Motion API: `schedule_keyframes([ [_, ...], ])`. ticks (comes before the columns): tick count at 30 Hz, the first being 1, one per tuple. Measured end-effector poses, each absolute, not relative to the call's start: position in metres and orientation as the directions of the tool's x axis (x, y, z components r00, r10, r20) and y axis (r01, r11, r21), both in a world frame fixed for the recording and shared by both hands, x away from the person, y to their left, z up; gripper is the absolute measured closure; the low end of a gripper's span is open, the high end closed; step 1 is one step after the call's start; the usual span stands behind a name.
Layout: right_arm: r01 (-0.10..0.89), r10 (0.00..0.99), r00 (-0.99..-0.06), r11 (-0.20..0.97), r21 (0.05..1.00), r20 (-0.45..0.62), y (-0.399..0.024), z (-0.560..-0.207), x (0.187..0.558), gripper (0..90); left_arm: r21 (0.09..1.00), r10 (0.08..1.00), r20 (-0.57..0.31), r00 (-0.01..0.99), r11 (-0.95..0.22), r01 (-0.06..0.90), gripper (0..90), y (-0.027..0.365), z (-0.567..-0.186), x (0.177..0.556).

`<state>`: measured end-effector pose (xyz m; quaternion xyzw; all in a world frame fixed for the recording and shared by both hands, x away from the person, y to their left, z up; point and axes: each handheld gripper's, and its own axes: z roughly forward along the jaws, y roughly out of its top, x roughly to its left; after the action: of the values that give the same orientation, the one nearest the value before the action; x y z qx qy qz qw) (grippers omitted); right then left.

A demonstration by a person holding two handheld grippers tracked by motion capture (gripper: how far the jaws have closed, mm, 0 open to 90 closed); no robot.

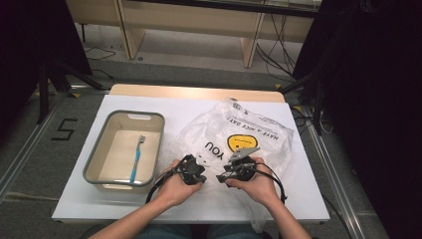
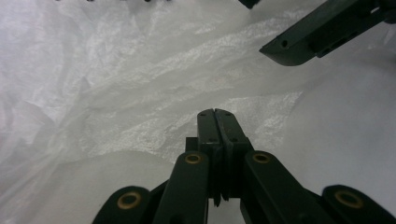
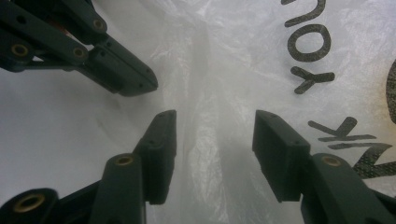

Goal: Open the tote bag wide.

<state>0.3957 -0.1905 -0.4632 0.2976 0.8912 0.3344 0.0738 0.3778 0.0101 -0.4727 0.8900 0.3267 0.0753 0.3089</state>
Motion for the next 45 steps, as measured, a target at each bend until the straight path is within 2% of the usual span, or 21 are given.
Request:
schedule_keyframes([
  [6,0.468,0.570,-0.820,0.617,0.633,0.051,-0.185,-0.466,0.398,46.8,0.586,0.620,-0.057,0.782,-0.613,0.529,89.2,0.006,-0.477,0.377],
  [10,0.466,0.570,-0.821,0.636,0.615,0.034,-0.182,-0.470,0.400,51.3,0.588,0.619,-0.046,0.784,-0.618,0.522,89.3,0.006,-0.477,0.376],
  [12,0.461,0.564,-0.825,0.648,0.606,0.025,-0.181,-0.471,0.401,55.1,0.587,0.616,-0.038,0.787,-0.624,0.516,89.3,0.005,-0.477,0.375],
  [14,0.456,0.558,-0.830,0.667,0.589,0.012,-0.178,-0.473,0.401,63.1,0.590,0.614,-0.031,0.788,-0.626,0.511,89.3,0.005,-0.478,0.375],
  [15,0.456,0.558,-0.830,0.667,0.589,0.012,-0.178,-0.473,0.401,63.1,0.590,0.614,-0.031,0.788,-0.626,0.511,89.3,0.005,-0.478,0.375],
  [19,0.466,0.567,-0.823,0.680,0.567,-0.004,-0.178,-0.475,0.401,77.5,0.589,0.614,-0.031,0.789,-0.626,0.511,89.3,0.005,-0.478,0.375],
  [25,0.487,0.596,-0.803,0.659,0.574,-0.003,-0.180,-0.472,0.401,89.3,0.589,0.611,-0.030,0.791,-0.628,0.508,89.3,0.005,-0.478,0.375],
  [29,0.491,0.613,-0.790,0.638,0.593,-0.005,-0.181,-0.467,0.401,90.0,0.586,0.608,-0.024,0.794,-0.635,0.504,89.3,0.005,-0.478,0.375],
  [32,0.475,0.638,-0.770,0.596,0.647,-0.023,-0.184,-0.457,0.401,90.0,0.592,0.609,-0.015,0.793,-0.634,0.498,89.3,0.004,-0.478,0.374],
  [39,0.383,0.687,-0.721,0.504,0.774,-0.091,-0.193,-0.428,0.398,90.0,0.594,0.610,-0.004,0.792,-0.636,0.493,89.3,0.002,-0.478,0.373],
  [45,0.309,0.725,-0.676,0.443,0.841,-0.134,-0.200,-0.413,0.397,90.0,0.584,0.600,0.007,0.800,-0.652,0.484,89.3,0.003,-0.478,0.373],
])
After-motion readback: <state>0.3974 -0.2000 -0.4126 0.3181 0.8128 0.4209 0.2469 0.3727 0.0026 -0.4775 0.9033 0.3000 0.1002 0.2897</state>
